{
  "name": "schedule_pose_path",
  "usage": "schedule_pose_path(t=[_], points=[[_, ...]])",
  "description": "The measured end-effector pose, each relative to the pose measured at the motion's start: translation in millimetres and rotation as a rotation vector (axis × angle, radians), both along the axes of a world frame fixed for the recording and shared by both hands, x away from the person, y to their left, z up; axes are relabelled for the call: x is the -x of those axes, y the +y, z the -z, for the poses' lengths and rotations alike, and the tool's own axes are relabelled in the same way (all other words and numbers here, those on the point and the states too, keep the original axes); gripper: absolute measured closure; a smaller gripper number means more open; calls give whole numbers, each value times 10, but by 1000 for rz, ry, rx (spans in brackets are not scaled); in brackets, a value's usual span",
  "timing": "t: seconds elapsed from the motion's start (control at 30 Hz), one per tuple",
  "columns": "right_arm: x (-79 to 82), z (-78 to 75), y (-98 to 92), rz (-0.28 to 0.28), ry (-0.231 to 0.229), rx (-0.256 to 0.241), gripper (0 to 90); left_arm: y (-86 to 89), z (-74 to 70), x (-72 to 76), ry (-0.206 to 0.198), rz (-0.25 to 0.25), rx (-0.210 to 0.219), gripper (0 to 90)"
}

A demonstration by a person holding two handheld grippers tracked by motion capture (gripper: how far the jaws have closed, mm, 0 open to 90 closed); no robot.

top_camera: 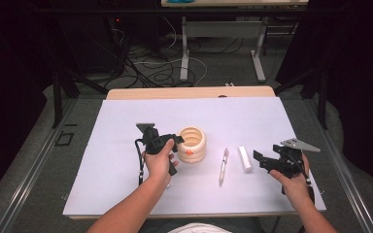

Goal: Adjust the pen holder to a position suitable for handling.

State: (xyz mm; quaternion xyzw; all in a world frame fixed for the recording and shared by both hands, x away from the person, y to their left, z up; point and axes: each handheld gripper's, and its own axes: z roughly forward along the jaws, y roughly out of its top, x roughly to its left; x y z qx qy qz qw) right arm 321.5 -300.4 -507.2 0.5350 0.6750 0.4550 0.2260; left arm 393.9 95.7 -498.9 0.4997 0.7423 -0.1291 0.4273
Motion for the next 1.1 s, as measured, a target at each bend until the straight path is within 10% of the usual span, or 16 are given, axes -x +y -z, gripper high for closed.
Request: schedule_pose_path(t=[1.1], points=[[-4, 12, 67, -12, 7, 16, 146, 252, -71, 26, -74, 89, 6, 433]])
